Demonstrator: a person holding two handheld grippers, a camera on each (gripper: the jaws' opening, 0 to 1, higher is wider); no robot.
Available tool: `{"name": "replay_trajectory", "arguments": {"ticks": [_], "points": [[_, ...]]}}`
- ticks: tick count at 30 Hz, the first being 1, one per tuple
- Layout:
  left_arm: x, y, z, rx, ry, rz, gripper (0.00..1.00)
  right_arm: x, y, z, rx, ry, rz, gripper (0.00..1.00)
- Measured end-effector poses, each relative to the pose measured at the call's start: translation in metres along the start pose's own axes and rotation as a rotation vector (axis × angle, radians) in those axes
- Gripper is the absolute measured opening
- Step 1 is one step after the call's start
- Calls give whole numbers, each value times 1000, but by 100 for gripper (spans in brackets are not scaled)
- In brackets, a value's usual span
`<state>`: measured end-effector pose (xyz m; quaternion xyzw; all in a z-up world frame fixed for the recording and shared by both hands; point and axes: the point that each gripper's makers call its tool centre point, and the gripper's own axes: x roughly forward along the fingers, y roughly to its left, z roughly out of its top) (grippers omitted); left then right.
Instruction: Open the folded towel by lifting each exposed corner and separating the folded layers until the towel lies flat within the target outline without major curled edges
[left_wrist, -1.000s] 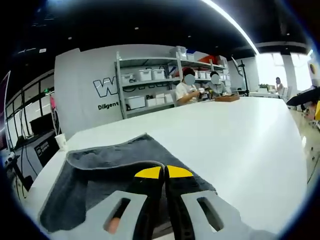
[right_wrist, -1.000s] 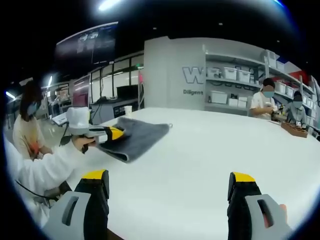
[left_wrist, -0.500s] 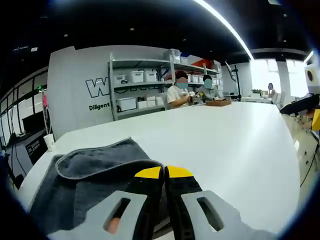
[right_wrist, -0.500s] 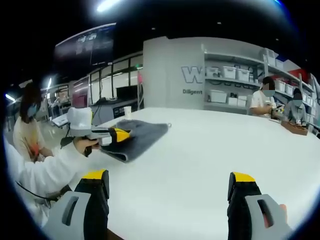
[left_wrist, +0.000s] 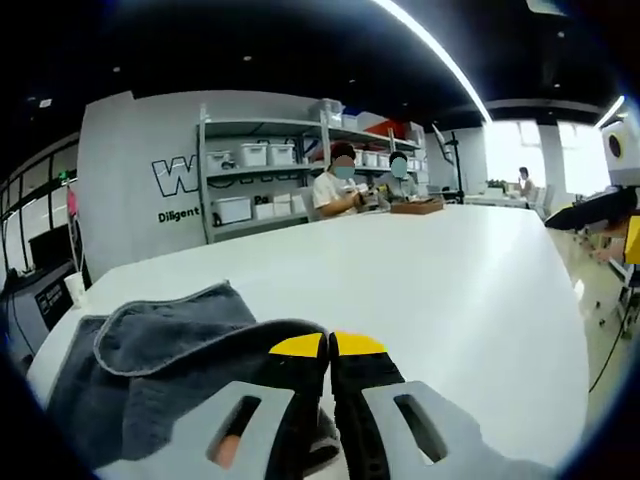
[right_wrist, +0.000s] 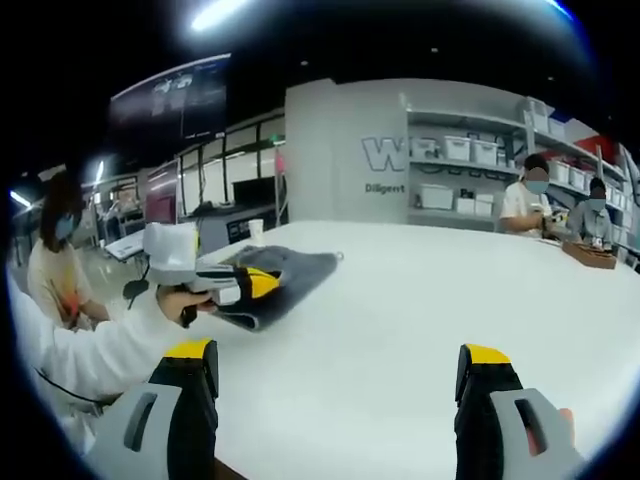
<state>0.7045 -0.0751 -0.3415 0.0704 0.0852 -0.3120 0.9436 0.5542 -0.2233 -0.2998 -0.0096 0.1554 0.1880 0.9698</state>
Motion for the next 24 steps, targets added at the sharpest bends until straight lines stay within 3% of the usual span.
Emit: {"name": "replay_trajectory", "arguments": {"ticks": [24], "points": [[23,-61,-13,-14,41,-131,2,-4,-8,0,13,-6,-16,99]]}}
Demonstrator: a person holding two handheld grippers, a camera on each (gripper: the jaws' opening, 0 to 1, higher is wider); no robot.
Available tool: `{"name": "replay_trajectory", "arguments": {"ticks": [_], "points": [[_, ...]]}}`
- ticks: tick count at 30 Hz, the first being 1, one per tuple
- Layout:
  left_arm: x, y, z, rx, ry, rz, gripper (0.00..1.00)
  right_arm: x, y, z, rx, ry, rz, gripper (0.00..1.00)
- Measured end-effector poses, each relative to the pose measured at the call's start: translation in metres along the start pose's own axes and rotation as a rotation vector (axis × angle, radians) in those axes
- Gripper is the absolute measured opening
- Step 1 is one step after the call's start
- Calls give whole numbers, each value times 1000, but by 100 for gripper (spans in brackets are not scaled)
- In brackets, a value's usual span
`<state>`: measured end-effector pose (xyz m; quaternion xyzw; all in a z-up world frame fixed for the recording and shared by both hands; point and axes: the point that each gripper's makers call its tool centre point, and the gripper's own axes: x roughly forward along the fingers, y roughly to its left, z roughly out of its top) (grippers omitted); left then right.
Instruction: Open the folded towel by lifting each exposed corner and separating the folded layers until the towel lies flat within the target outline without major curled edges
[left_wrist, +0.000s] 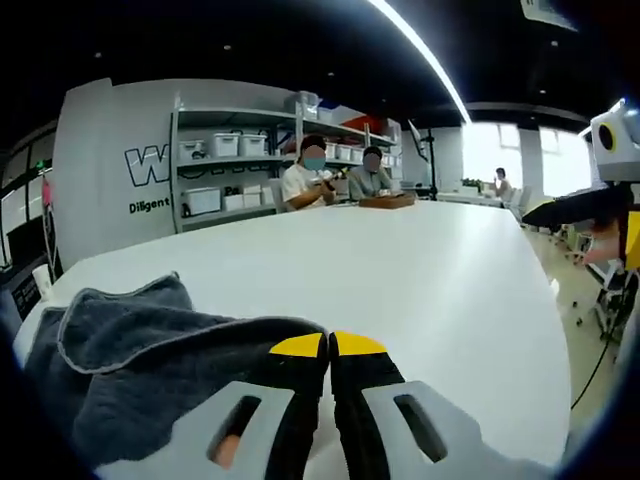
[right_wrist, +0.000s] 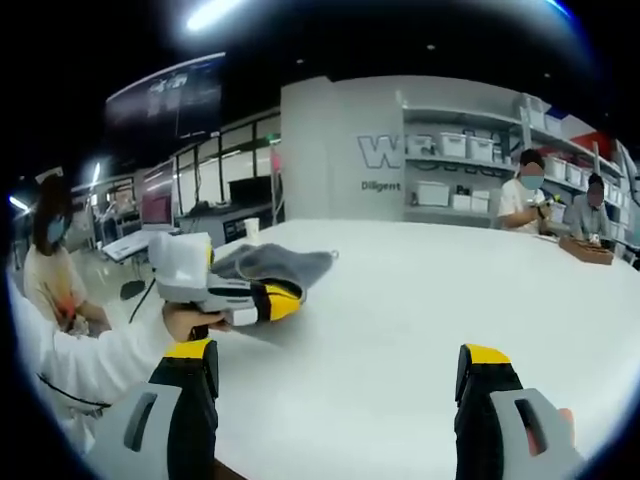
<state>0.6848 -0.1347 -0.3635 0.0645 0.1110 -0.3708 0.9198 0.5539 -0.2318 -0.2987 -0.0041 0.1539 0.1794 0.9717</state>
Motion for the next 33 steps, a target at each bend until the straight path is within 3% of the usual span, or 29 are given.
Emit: {"name": "replay_trajectory", "arguments": {"ticks": [17,25,33], "points": [[10,-15,-29,2,93,-74,4,3,2,-6,-14,26,-2,99],[2,-22,-25,-48,88,-138,15,3,0,-5,-9,24,-7,99],[-21,-23,-10,-15,52,-163,25,2,2,-2,-10,15,-12,99]]}}
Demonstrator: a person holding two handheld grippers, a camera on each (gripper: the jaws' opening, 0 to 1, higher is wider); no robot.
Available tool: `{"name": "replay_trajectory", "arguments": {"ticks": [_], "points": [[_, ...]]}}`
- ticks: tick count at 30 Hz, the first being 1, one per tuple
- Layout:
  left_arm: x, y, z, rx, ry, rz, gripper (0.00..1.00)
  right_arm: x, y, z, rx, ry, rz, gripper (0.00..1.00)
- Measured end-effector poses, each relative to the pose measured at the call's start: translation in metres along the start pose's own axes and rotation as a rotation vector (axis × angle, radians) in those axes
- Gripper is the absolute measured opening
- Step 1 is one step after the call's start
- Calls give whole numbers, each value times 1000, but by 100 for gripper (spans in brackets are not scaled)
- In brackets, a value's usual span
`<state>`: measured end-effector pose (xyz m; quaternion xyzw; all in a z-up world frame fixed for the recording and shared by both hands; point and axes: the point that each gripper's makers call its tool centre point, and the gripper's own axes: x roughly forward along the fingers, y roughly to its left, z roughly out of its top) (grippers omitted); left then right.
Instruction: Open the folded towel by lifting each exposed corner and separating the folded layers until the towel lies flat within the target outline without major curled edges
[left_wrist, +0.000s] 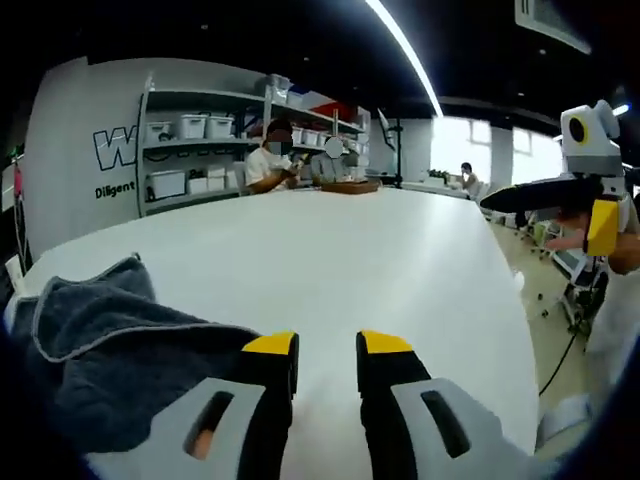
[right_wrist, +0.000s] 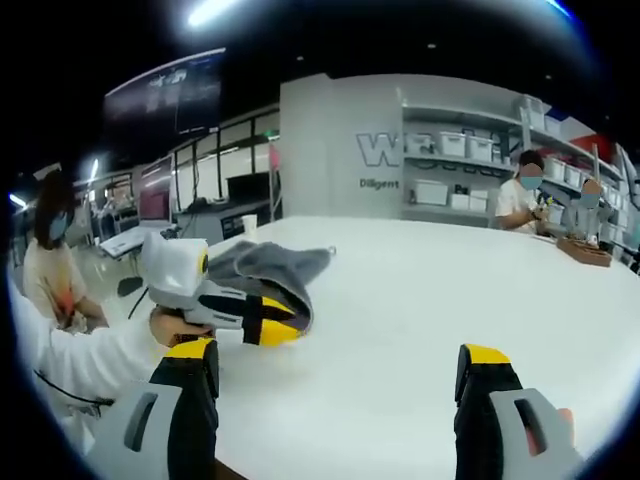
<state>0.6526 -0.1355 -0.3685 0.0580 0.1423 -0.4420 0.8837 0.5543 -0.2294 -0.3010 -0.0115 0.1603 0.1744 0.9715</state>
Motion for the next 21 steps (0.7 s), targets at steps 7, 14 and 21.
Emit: {"name": "replay_trajectory", "arguments": {"ticks": [7,14,21], "points": [[-33,24,5,0,-12,18,31,0,0,-2,-10,10,-5,99],[-64,54,-6,-46,-39,48,38,-2,-4,-2,-10,13,-28,99],[-93,66,-11,-39,-124,13,47,-4,-1,1,-24,6,-42,99]]}}
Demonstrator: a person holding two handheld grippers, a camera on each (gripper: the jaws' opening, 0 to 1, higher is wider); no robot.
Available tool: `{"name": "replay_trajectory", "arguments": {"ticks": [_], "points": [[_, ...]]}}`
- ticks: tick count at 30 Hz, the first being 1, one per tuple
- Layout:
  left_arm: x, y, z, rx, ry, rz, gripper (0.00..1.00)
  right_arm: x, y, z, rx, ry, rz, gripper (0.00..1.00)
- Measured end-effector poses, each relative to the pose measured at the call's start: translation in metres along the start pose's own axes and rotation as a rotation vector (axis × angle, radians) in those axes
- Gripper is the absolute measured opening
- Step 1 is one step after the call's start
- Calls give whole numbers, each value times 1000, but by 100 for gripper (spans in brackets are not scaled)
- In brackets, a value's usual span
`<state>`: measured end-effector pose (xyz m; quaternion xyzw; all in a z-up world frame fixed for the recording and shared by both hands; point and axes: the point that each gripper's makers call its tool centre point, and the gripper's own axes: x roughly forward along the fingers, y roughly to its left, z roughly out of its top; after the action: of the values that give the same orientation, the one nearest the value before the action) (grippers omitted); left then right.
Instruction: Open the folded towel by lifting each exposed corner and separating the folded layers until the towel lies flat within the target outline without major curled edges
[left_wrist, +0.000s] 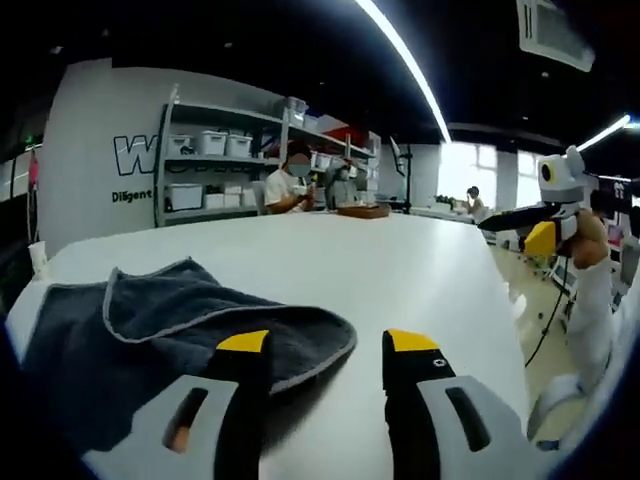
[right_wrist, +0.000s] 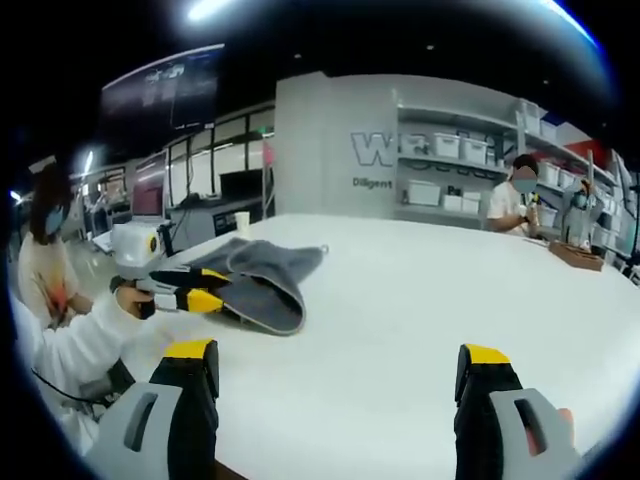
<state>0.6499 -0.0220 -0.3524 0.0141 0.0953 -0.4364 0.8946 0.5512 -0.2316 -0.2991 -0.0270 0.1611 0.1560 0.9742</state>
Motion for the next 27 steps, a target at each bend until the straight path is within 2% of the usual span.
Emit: {"name": "replay_trajectory", "arguments": {"ticks": [5,9,12,16,20,23,27], "points": [[-23,19,-2,25,-29,18,57,3,5,1,-11,5,5,99],[-40,35,-7,17,-43,28,73,6,14,2,-22,9,17,99],[-50,45,-8,6,-64,39,82,7,20,3,-28,6,38,99],[-59,58,-9,-42,-100,51,87,11,24,0,-27,19,42,99],[-67,66,-7,-48,-124,66,92,11,20,-3,-31,31,23,99],[-72,70,-6,-47,-134,78,94,12,13,-7,-28,45,-4,99],[-79,69,2,-58,-187,59,99,16,7,-11,-34,68,-44,99]]}}
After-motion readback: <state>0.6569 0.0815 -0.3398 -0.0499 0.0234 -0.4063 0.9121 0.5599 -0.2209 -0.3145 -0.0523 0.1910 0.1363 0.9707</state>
